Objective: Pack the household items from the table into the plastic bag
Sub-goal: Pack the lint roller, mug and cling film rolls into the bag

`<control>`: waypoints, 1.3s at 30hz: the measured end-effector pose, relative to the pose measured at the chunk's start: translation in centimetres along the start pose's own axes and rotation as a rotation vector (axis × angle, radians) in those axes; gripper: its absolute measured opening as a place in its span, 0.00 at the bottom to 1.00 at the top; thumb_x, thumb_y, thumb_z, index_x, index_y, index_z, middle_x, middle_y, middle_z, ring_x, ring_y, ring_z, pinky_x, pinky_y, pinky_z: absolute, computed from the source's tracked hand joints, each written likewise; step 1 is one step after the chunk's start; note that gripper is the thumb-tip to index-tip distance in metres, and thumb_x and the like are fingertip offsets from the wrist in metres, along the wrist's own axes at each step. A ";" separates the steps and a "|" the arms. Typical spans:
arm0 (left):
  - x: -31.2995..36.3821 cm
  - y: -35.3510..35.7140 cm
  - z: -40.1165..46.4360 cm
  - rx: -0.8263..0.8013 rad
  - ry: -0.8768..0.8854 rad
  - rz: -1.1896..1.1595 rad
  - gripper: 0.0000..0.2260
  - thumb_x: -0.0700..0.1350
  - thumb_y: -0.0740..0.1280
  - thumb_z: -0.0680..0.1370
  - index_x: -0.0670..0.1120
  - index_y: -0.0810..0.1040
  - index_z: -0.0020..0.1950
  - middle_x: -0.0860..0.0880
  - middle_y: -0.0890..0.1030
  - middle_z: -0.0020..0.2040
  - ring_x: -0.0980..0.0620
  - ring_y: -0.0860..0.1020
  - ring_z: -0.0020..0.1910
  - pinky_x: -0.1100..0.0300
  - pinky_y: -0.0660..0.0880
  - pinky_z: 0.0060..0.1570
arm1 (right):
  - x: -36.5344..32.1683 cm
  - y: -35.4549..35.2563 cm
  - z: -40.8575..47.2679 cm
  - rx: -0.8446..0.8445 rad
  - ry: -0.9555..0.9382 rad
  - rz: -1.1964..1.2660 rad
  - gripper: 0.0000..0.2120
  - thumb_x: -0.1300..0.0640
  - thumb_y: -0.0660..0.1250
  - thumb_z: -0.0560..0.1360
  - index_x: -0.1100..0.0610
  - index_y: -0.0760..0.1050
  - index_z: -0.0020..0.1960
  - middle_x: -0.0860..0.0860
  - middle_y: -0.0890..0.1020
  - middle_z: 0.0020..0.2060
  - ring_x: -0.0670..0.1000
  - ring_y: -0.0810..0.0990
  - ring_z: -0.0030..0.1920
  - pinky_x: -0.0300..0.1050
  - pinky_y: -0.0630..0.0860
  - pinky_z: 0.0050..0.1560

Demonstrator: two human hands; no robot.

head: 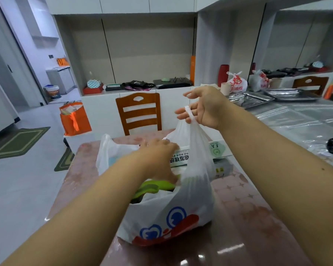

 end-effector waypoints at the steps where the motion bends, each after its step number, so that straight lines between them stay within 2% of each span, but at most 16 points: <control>1: 0.1 1.3 0.5 -0.073 0.020 -0.008 0.42 0.58 0.74 0.68 0.55 0.58 0.76 0.51 0.65 0.75 0.46 0.63 0.73 0.43 0.60 0.72 | 0.2 -0.4 0.0 0.014 0.004 0.016 0.16 0.57 0.55 0.78 0.59 0.66 0.64 0.65 0.80 0.49 0.60 0.81 0.47 0.48 0.77 0.44; 5: -1.3 3.1 1.5 -0.108 -0.024 -0.171 0.43 0.58 0.74 0.68 0.62 0.53 0.77 0.54 0.63 0.76 0.47 0.64 0.73 0.44 0.66 0.69 | 0.9 -1.6 -0.2 0.058 0.033 0.078 0.08 0.55 0.56 0.78 0.57 0.67 0.54 0.65 0.79 0.53 0.61 0.81 0.51 0.47 0.78 0.46; 10: -3.3 4.2 1.0 -0.123 -0.078 -0.179 0.40 0.63 0.71 0.68 0.67 0.53 0.75 0.54 0.63 0.76 0.46 0.65 0.72 0.42 0.66 0.69 | 1.6 -2.8 -0.2 0.130 0.033 0.147 0.10 0.55 0.57 0.77 0.54 0.65 0.58 0.63 0.79 0.53 0.60 0.81 0.50 0.47 0.78 0.43; 14: -4.4 3.4 1.4 -0.014 -0.116 -0.097 0.28 0.66 0.61 0.74 0.62 0.63 0.73 0.52 0.72 0.70 0.48 0.73 0.64 0.49 0.74 0.62 | 1.9 -3.0 -0.2 0.148 0.032 0.186 0.12 0.54 0.56 0.78 0.54 0.65 0.60 0.63 0.80 0.52 0.59 0.82 0.48 0.46 0.77 0.40; 16: -4.8 3.5 1.6 -0.027 -0.153 -0.034 0.28 0.68 0.59 0.74 0.59 0.68 0.71 0.52 0.76 0.66 0.49 0.75 0.60 0.51 0.76 0.59 | 2.0 -2.9 -0.2 0.151 0.027 0.193 0.12 0.54 0.57 0.77 0.54 0.65 0.60 0.63 0.80 0.52 0.59 0.82 0.47 0.46 0.77 0.40; 20: -5.6 3.7 1.3 -0.133 -0.233 -0.029 0.30 0.70 0.59 0.73 0.51 0.75 0.65 0.50 0.79 0.61 0.48 0.74 0.57 0.52 0.74 0.59 | 2.1 -3.1 -0.1 0.178 0.019 0.235 0.12 0.55 0.57 0.77 0.54 0.65 0.60 0.63 0.81 0.52 0.59 0.83 0.46 0.46 0.76 0.39; 23: -6.4 2.1 0.9 -0.143 -0.256 -0.116 0.27 0.65 0.64 0.73 0.48 0.76 0.64 0.49 0.80 0.57 0.49 0.77 0.53 0.57 0.73 0.52 | 2.0 -3.3 -0.1 0.184 0.007 0.266 0.15 0.56 0.57 0.76 0.55 0.64 0.62 0.64 0.80 0.52 0.58 0.83 0.42 0.44 0.76 0.35; 26: -7.3 -0.1 0.3 -0.138 -0.286 -0.133 0.24 0.63 0.66 0.73 0.47 0.78 0.60 0.49 0.81 0.51 0.49 0.78 0.48 0.57 0.72 0.46 | 1.9 -3.3 0.0 0.184 -0.005 0.285 0.18 0.57 0.58 0.76 0.56 0.65 0.65 0.64 0.80 0.51 0.58 0.83 0.41 0.44 0.76 0.34; 29: -8.3 -1.9 -0.6 -0.167 -0.333 -0.091 0.23 0.63 0.65 0.73 0.47 0.78 0.58 0.48 0.81 0.50 0.51 0.77 0.44 0.58 0.71 0.44 | 1.9 -3.2 0.1 0.184 -0.004 0.290 0.18 0.57 0.58 0.76 0.57 0.65 0.65 0.64 0.80 0.51 0.58 0.82 0.42 0.44 0.76 0.35; 33: -10.2 -4.3 -1.7 -0.176 -0.478 0.009 0.26 0.66 0.62 0.73 0.44 0.75 0.56 0.48 0.77 0.45 0.48 0.76 0.47 0.56 0.71 0.47 | 1.8 -3.2 0.1 0.185 -0.010 0.281 0.16 0.56 0.57 0.76 0.56 0.66 0.63 0.63 0.80 0.51 0.58 0.83 0.45 0.44 0.77 0.38; 36: -9.8 -3.6 -1.1 -0.204 -0.508 0.009 0.22 0.63 0.62 0.76 0.45 0.75 0.52 0.48 0.76 0.41 0.51 0.75 0.41 0.60 0.70 0.40 | 1.6 -2.7 -0.1 0.169 -0.019 0.270 0.14 0.55 0.58 0.77 0.55 0.66 0.62 0.63 0.80 0.51 0.58 0.82 0.46 0.44 0.76 0.37; 37: -9.2 -2.9 -0.5 -0.210 -0.480 0.015 0.22 0.62 0.61 0.77 0.44 0.76 0.54 0.48 0.76 0.42 0.51 0.76 0.42 0.60 0.71 0.41 | 1.5 -2.5 -0.2 0.165 -0.020 0.261 0.13 0.55 0.58 0.77 0.55 0.66 0.61 0.62 0.80 0.51 0.59 0.82 0.47 0.44 0.76 0.36; 39: -8.0 -1.1 0.9 -0.198 -0.415 0.002 0.25 0.61 0.60 0.78 0.41 0.76 0.60 0.46 0.77 0.47 0.48 0.76 0.48 0.56 0.73 0.50 | 1.5 -2.3 -0.2 0.168 -0.027 0.245 0.13 0.55 0.58 0.77 0.54 0.66 0.61 0.62 0.80 0.51 0.59 0.82 0.47 0.44 0.76 0.37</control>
Point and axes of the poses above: each hand's wrist, its own z-axis towards the middle knuckle, its own y-axis out of the palm, x = y × z, the point moved 8 cm from there along z, towards the middle knuckle
